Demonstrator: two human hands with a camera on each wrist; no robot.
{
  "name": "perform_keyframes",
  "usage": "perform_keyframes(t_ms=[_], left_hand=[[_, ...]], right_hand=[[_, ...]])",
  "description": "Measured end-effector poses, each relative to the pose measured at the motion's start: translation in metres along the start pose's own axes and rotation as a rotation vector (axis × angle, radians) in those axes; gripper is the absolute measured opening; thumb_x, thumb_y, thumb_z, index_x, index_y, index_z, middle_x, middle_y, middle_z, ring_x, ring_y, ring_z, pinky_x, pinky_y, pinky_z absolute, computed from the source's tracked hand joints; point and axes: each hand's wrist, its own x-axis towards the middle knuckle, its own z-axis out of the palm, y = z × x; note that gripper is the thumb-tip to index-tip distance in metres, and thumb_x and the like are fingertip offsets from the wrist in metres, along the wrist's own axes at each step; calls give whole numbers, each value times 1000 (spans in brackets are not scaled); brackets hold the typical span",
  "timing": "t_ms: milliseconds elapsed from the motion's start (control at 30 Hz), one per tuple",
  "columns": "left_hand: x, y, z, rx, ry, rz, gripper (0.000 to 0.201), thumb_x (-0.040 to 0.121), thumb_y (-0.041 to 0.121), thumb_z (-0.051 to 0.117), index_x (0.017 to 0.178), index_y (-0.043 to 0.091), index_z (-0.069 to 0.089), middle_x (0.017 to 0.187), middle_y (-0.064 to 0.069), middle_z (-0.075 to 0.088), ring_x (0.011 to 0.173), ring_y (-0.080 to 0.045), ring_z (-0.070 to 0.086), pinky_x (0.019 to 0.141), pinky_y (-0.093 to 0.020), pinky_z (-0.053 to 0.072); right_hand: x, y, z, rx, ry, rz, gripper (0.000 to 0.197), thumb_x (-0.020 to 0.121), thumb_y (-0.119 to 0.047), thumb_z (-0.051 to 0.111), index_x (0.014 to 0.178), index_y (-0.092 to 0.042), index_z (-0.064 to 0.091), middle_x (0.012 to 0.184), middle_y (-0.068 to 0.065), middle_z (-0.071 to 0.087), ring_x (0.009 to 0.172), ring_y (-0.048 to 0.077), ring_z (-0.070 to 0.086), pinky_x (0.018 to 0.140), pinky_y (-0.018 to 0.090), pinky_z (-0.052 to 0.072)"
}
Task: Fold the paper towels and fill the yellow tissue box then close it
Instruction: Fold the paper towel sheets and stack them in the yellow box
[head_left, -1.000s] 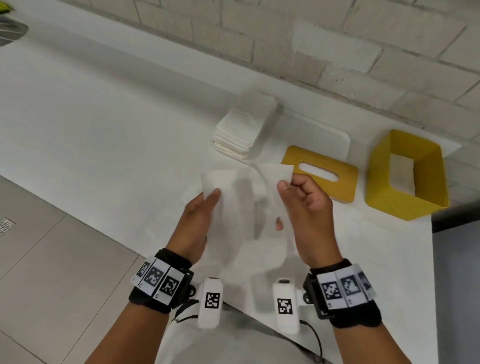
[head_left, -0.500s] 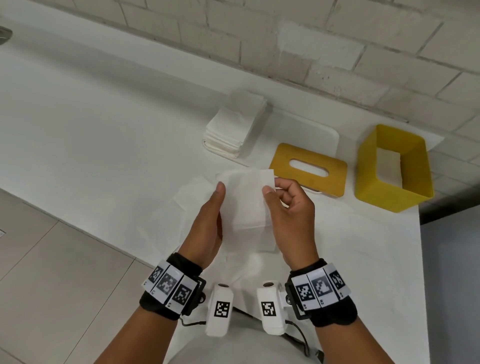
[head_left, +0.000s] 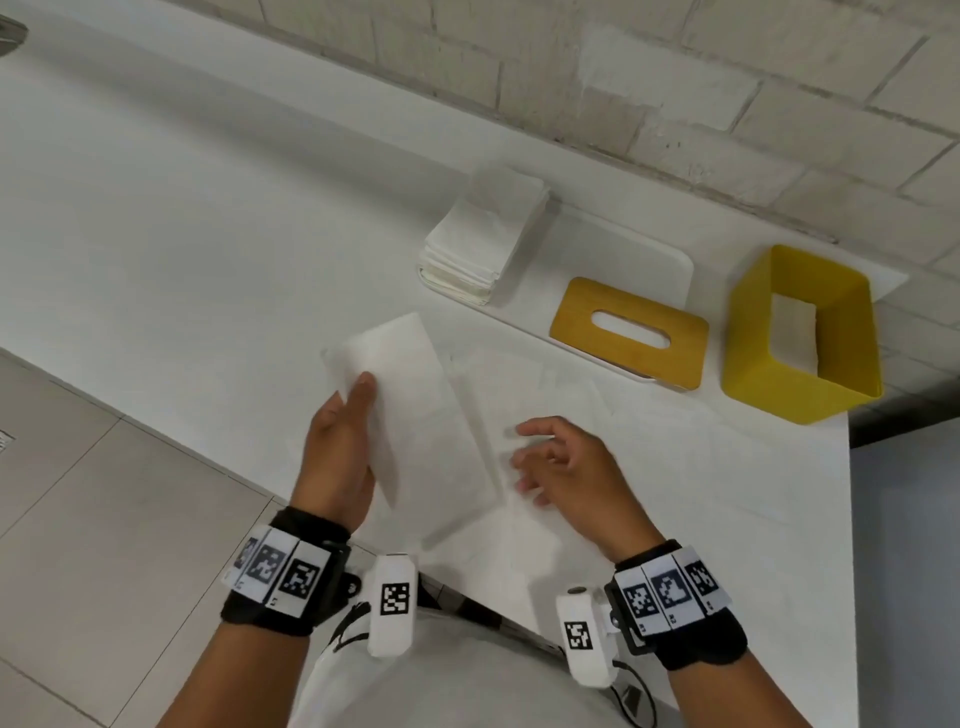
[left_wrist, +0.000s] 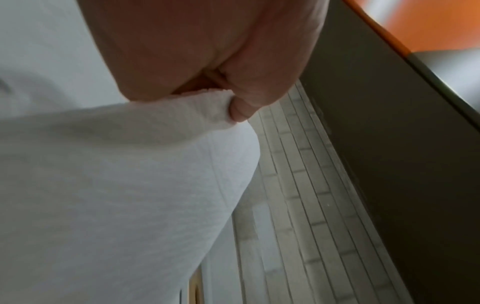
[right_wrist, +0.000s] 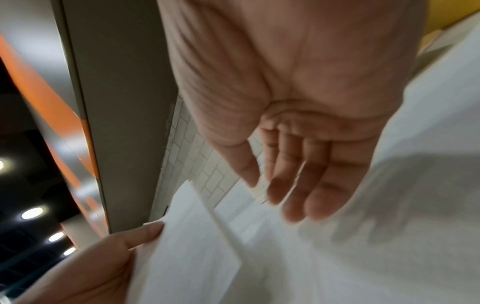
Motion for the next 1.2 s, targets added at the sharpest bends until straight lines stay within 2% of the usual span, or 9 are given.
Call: perform_keyframes(t_ms=[67,133,267,433,567,667,800,1100,1200], left_hand=[[5,5,-14,-17,47,2,26,105,31,53,120,15,67,107,-3,79,102,-23,73,86,-41,57],[8,7,-23,-11,65,16,28,106,31,52,123,15,66,110,-3,78,100,-20,75,81,-38,57],[8,7,-28,42,64,38,28,107,32,49,124,17,65,112,-2,78,101,-19,74,80,-37,57],[3,3,-23,91,63,23,25,107,32,50,114,18,69,110,-4,78,103,-24,73,81,-39,57],[0,1,-23,96,71,21,25,106,33,50,111,19,70,110,-5,78,106,-27,72,90,-45,57],[-4,0,-23,111,70,25,24,107,33,50,109,20,70,107,-2,79,105,-26,72,92,-47,56],[-5,-3,-18,136,56,25,23,106,33,50,107,21,71,104,-1,79,103,-25,72,90,-45,57],[-9,-6,-6,172,-10,46,26,106,33,50,105,19,71,101,-1,79,99,-22,72,79,-37,57],[-7,-6,-6,184,-7,58,28,106,33,51,107,15,73,103,-5,79,102,-27,72,84,-39,56]], right_hand=[[18,8,-9,-98,186,24,18,90,-22,71,107,-28,68,89,-4,74,84,15,72,87,45,59],[37,7,-12,-195,281,38,25,90,-27,71,114,-23,65,97,-4,72,96,17,69,93,34,53],[72,-3,2,-341,254,11,47,91,-36,71,132,-18,57,122,2,64,116,22,60,94,27,41],[99,-9,17,-497,266,86,65,88,-37,75,142,-19,44,141,11,47,128,30,50,98,37,45],[88,-5,10,-589,252,-13,61,88,-42,71,140,-23,45,137,9,53,127,30,50,103,42,45],[67,0,6,-849,190,-43,66,86,-56,67,140,-25,44,135,8,50,125,31,46,97,44,47],[54,7,15,-937,216,-28,63,84,-62,65,129,-20,51,129,7,50,121,28,46,92,45,50],[48,4,19,-842,278,-44,17,94,-29,50,93,-13,57,110,9,57,109,29,51,84,39,48],[48,7,3,-617,301,-66,21,91,-27,58,76,-14,54,90,4,65,91,25,59,70,30,44]])
